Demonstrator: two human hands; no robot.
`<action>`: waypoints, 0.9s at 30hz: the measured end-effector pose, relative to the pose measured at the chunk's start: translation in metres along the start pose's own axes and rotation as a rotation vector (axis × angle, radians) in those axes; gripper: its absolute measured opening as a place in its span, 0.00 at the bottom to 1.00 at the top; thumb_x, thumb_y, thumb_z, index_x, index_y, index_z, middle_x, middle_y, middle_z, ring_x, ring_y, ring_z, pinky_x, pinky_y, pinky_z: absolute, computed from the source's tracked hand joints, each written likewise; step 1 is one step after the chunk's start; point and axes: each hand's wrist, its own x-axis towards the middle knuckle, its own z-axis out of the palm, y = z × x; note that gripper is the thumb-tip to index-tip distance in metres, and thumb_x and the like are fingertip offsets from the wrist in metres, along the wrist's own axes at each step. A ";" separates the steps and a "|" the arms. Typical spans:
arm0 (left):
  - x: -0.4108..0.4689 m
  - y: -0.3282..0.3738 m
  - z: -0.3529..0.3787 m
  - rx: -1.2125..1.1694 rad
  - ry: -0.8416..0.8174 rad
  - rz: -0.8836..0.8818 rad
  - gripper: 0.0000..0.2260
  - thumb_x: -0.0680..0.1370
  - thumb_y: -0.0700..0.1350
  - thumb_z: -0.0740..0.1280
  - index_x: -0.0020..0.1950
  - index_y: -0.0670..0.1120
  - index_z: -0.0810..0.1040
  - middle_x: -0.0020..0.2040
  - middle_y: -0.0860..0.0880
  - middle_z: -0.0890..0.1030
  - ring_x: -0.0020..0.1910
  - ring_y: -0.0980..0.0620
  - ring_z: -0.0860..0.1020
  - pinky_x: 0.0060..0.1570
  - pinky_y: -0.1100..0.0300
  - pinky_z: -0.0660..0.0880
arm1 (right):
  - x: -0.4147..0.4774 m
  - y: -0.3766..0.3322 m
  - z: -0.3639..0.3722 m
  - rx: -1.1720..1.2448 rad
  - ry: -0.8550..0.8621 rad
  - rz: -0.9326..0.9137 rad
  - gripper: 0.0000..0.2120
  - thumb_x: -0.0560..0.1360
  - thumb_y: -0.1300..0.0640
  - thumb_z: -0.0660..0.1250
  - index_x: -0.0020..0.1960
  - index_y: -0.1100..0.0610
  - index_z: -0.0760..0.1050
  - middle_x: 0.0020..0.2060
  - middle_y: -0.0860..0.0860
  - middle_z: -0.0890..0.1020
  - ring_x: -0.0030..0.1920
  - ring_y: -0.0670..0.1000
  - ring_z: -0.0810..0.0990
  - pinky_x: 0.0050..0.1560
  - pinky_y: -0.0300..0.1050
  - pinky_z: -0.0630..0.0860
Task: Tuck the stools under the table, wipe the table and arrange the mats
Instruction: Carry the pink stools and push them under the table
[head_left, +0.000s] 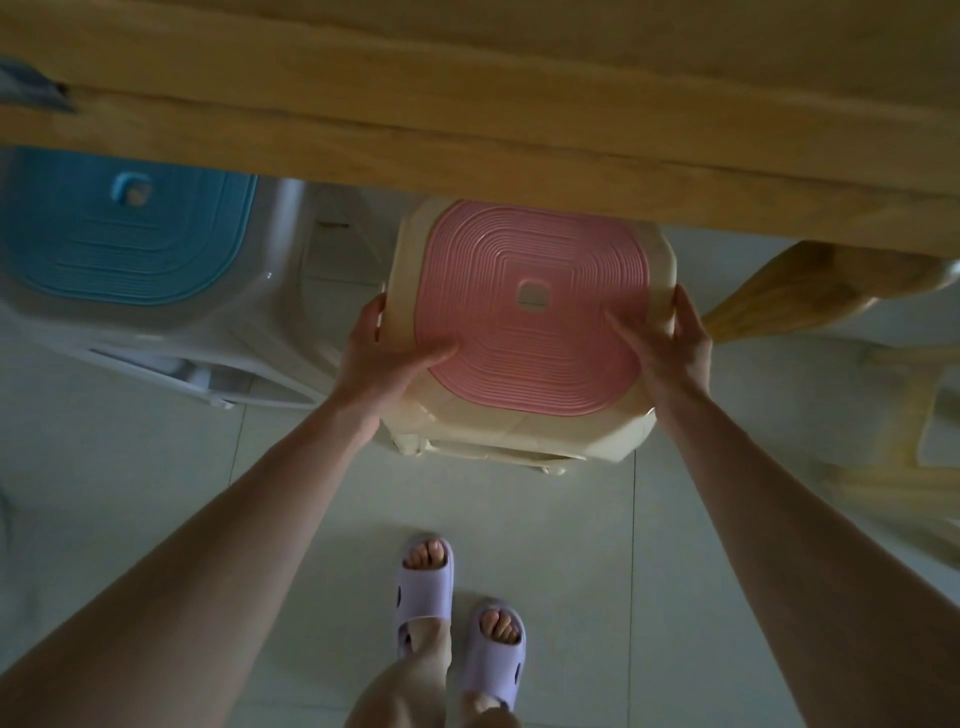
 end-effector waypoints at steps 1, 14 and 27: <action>0.000 -0.001 0.000 -0.001 -0.001 0.004 0.39 0.62 0.40 0.80 0.69 0.47 0.68 0.51 0.55 0.80 0.42 0.64 0.80 0.36 0.71 0.75 | -0.001 0.000 -0.001 -0.005 -0.013 0.006 0.41 0.59 0.37 0.76 0.70 0.44 0.68 0.59 0.45 0.80 0.58 0.50 0.78 0.61 0.53 0.75; -0.052 -0.030 0.015 0.078 0.149 0.088 0.44 0.57 0.52 0.81 0.68 0.51 0.65 0.59 0.53 0.73 0.57 0.54 0.74 0.58 0.56 0.74 | -0.091 0.035 0.012 0.197 -0.006 0.131 0.63 0.52 0.29 0.76 0.76 0.40 0.44 0.74 0.46 0.63 0.72 0.46 0.64 0.72 0.55 0.63; -0.048 -0.032 0.017 0.105 0.182 0.084 0.49 0.61 0.49 0.81 0.76 0.51 0.58 0.68 0.48 0.68 0.66 0.51 0.68 0.65 0.54 0.68 | -0.091 0.036 0.021 0.181 0.089 0.066 0.58 0.51 0.30 0.75 0.75 0.42 0.55 0.70 0.48 0.69 0.70 0.50 0.67 0.70 0.57 0.65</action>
